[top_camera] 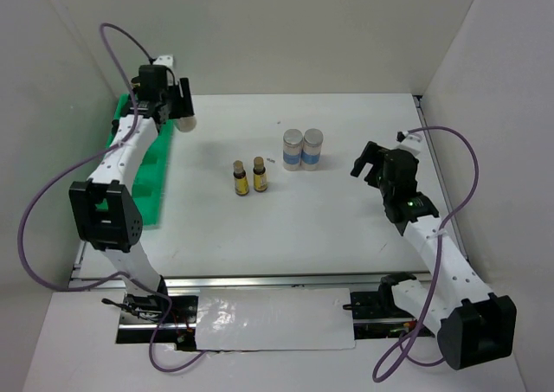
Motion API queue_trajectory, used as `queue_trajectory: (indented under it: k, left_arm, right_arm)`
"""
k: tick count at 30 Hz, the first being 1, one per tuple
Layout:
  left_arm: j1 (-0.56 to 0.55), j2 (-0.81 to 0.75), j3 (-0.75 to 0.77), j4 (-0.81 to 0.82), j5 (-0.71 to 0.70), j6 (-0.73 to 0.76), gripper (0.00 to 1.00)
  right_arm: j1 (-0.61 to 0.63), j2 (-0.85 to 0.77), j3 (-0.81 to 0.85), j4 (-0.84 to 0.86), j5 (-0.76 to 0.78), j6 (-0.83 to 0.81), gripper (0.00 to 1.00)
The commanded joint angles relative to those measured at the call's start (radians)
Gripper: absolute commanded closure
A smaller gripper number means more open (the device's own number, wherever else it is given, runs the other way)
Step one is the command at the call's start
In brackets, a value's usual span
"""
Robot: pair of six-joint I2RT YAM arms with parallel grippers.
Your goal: Organize the condiment bottles
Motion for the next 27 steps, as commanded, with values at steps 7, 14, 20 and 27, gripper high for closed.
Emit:
queue_trajectory:
  k: [7,14,20,27]
  left_arm:
    - [0.232,-0.147,-0.134,0.021,0.072,-0.019,0.50]
    - [0.283,-0.143,-0.147,0.058,0.053,0.003,0.50]
    - [0.292,-0.055,-0.100,0.093,0.033,0.003,0.50]
    - [0.302,0.046,-0.018,0.140,-0.001,0.003,0.50]
  right_arm:
    - [0.009,0.017,0.054,0.051,0.007,-0.022,0.00]
    - [0.009,0.063,0.051,0.086,-0.024,-0.022,0.00]
    - [0.009,0.105,0.074,0.086,-0.024,-0.022,0.00]
    - [0.009,0.140,0.074,0.095,-0.013,-0.004,0.00]
